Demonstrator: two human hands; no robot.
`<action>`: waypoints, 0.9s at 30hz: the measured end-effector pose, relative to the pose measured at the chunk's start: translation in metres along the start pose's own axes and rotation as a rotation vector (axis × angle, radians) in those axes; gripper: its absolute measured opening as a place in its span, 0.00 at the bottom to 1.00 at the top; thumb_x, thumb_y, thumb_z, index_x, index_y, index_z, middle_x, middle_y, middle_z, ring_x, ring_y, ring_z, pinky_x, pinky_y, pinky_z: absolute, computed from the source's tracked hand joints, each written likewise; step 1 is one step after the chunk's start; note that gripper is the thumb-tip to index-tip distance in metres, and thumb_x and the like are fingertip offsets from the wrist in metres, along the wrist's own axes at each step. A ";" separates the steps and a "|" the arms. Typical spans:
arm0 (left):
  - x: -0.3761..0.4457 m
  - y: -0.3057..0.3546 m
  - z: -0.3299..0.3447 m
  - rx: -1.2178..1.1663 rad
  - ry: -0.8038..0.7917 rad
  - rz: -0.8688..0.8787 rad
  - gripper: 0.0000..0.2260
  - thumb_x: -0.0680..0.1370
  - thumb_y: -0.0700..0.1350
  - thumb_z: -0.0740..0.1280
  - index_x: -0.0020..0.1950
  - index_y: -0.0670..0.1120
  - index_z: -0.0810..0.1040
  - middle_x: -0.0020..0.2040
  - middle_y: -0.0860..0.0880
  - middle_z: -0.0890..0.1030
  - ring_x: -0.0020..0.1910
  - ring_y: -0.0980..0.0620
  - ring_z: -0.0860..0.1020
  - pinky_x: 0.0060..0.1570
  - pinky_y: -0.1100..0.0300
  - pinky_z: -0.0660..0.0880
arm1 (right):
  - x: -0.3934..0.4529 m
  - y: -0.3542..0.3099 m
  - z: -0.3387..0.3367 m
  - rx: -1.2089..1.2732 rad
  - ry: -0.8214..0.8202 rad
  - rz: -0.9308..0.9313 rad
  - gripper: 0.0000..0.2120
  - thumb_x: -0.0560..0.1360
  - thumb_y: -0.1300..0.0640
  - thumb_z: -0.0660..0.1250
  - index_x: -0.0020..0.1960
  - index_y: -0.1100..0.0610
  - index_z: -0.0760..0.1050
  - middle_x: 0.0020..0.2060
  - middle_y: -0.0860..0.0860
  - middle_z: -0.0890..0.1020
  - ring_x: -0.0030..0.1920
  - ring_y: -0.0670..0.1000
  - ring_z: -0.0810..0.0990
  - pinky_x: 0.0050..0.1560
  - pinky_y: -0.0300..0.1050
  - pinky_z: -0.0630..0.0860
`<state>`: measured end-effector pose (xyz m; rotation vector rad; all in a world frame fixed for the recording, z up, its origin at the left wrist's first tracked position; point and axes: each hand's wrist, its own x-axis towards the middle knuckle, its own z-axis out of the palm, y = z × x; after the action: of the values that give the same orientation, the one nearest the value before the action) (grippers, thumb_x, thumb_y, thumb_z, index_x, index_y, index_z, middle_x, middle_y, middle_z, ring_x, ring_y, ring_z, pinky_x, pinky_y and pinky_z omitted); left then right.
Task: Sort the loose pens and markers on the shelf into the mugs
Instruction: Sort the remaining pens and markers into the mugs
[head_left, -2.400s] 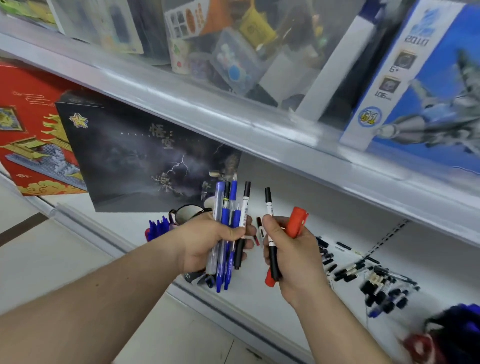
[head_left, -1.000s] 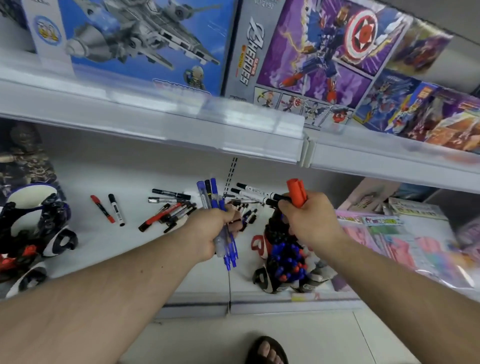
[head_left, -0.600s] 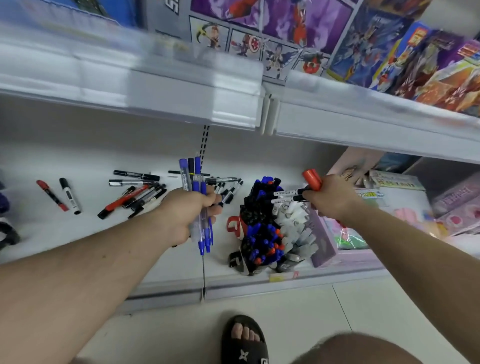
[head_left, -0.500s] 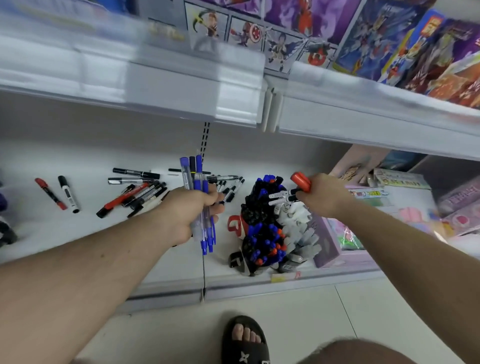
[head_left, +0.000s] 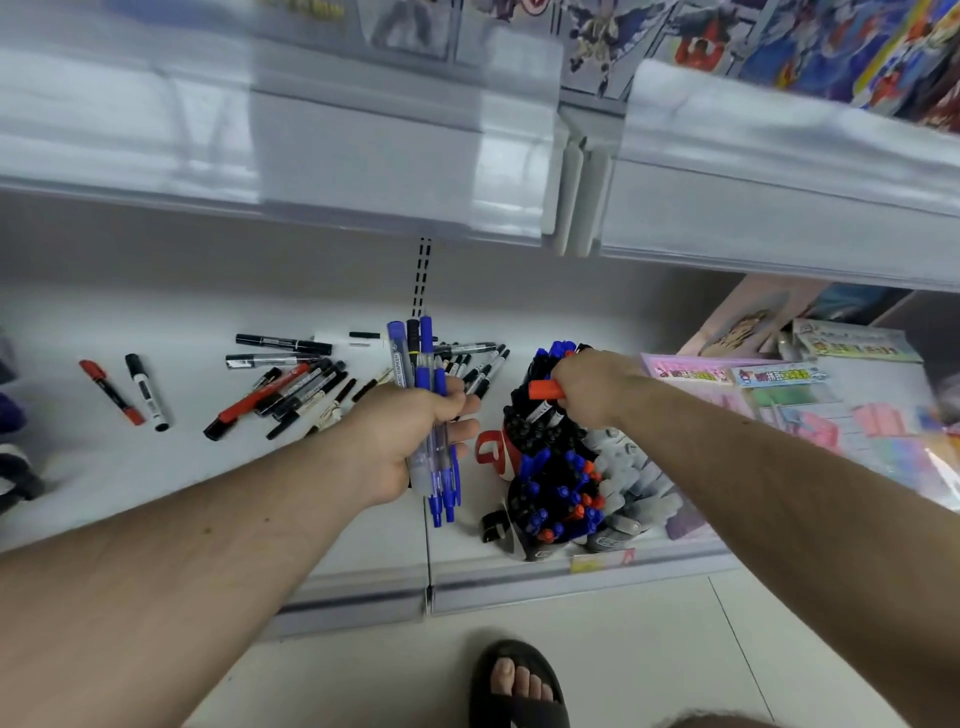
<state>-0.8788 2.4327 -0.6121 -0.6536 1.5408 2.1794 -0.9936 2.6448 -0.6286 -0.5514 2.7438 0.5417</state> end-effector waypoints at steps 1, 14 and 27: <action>0.000 0.000 0.000 -0.002 -0.002 -0.003 0.04 0.80 0.38 0.67 0.52 0.45 0.79 0.47 0.48 0.86 0.39 0.52 0.84 0.40 0.56 0.79 | 0.006 -0.003 0.005 0.032 -0.009 0.003 0.03 0.75 0.60 0.65 0.48 0.54 0.74 0.38 0.49 0.74 0.41 0.53 0.76 0.38 0.45 0.70; -0.003 0.006 -0.004 -0.004 -0.076 -0.031 0.08 0.79 0.38 0.67 0.58 0.45 0.80 0.48 0.49 0.87 0.40 0.53 0.85 0.38 0.58 0.81 | 0.015 -0.015 0.030 0.273 0.165 0.060 0.10 0.76 0.48 0.68 0.50 0.54 0.74 0.40 0.49 0.78 0.44 0.55 0.80 0.44 0.49 0.78; -0.016 0.014 -0.005 0.117 -0.286 -0.061 0.11 0.79 0.35 0.64 0.55 0.47 0.82 0.52 0.49 0.86 0.44 0.52 0.85 0.44 0.56 0.80 | 0.006 -0.024 0.042 0.431 0.176 0.159 0.12 0.75 0.57 0.64 0.35 0.49 0.67 0.33 0.47 0.73 0.41 0.55 0.79 0.38 0.45 0.71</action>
<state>-0.8724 2.4229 -0.5934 -0.3299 1.4632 2.0175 -0.9799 2.6399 -0.6752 -0.2875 2.9593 -0.0778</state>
